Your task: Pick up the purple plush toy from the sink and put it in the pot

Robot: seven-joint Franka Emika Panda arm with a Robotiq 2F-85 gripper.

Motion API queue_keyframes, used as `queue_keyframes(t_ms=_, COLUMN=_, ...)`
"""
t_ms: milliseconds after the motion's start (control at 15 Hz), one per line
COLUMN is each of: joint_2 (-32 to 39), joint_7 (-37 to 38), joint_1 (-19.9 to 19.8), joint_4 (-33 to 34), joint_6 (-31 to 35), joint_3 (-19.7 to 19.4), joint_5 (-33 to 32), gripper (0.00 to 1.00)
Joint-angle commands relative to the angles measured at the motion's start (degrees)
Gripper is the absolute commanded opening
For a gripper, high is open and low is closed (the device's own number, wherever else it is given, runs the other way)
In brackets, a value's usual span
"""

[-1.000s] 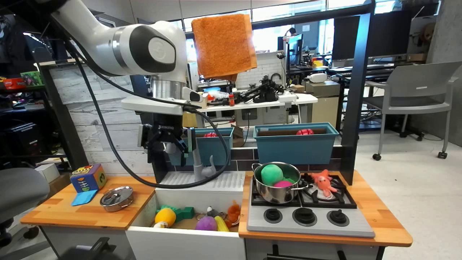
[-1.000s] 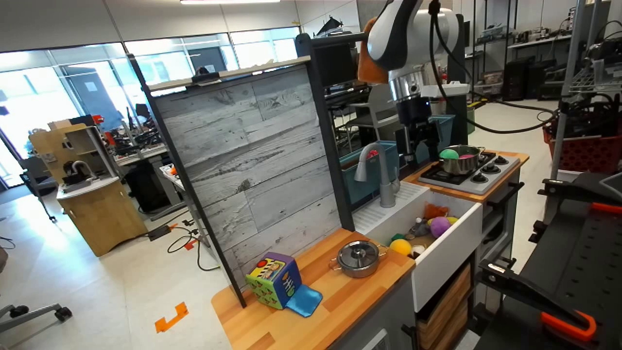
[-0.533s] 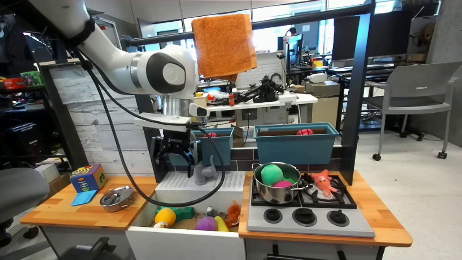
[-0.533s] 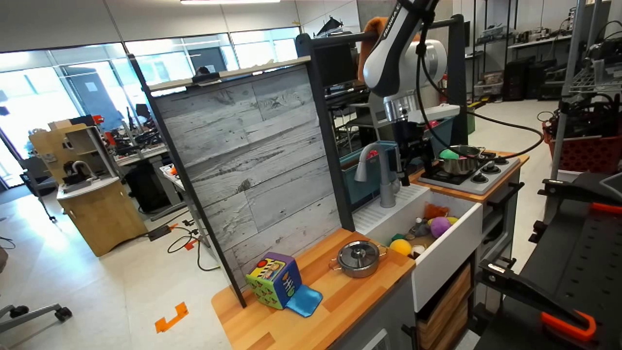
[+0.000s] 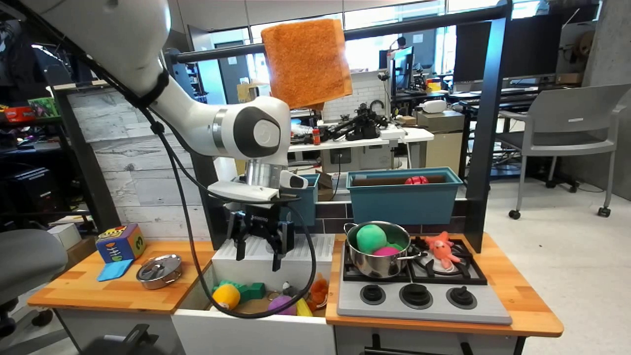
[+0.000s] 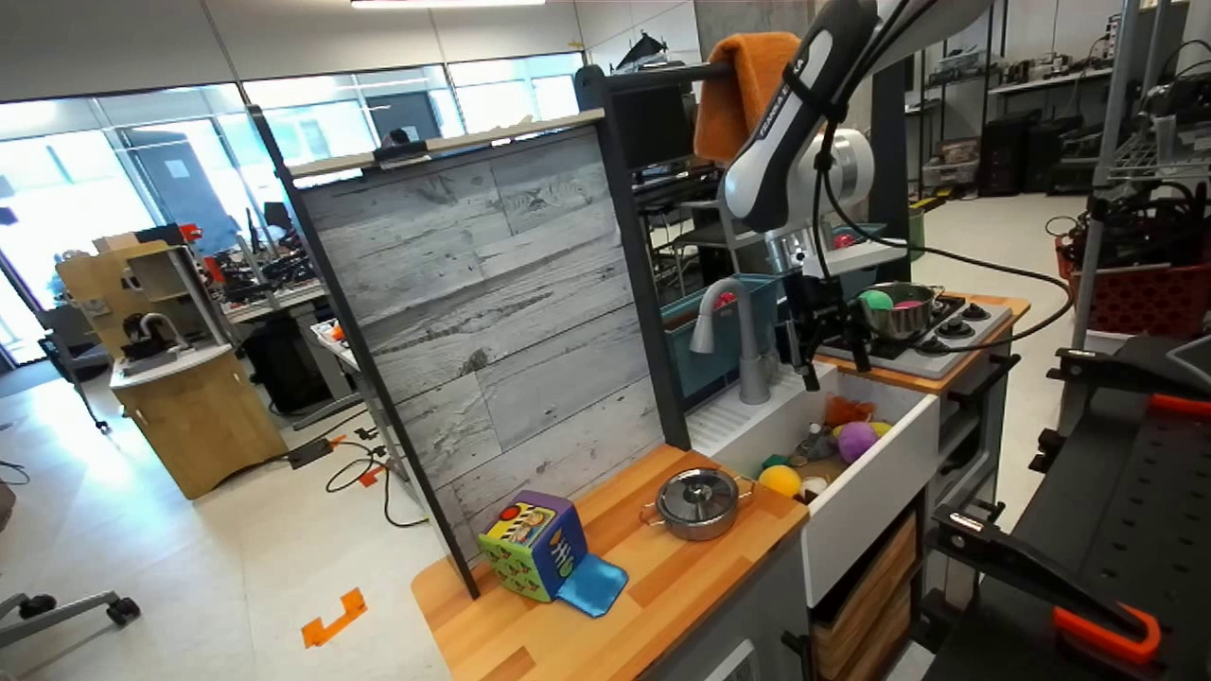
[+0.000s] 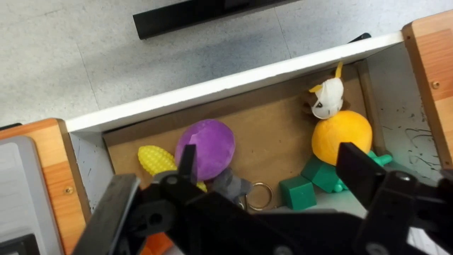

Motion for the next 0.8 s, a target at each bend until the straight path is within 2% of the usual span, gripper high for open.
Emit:
queue_keyframes(t_ms=0, joint_2=5.3, joint_7=0.8, joint_1=-1.4, joint_4=6.6, joint_6=-6.4, joint_3=-0.4, joint_5=-0.1, gripper=1.0)
queue_keyframes(t_ms=267, joint_2=10.2, joint_7=2.3, joint_1=-2.3, joint_4=11.6, joint_6=-10.0, joint_3=-1.5, joint_5=-0.2, gripper=1.0)
queue_keyframes(t_ms=733, joint_2=19.3, joint_7=6.7, joint_1=-3.6, joint_4=22.0, joint_6=-7.0, joint_3=-3.1, joint_5=-0.3, gripper=1.0)
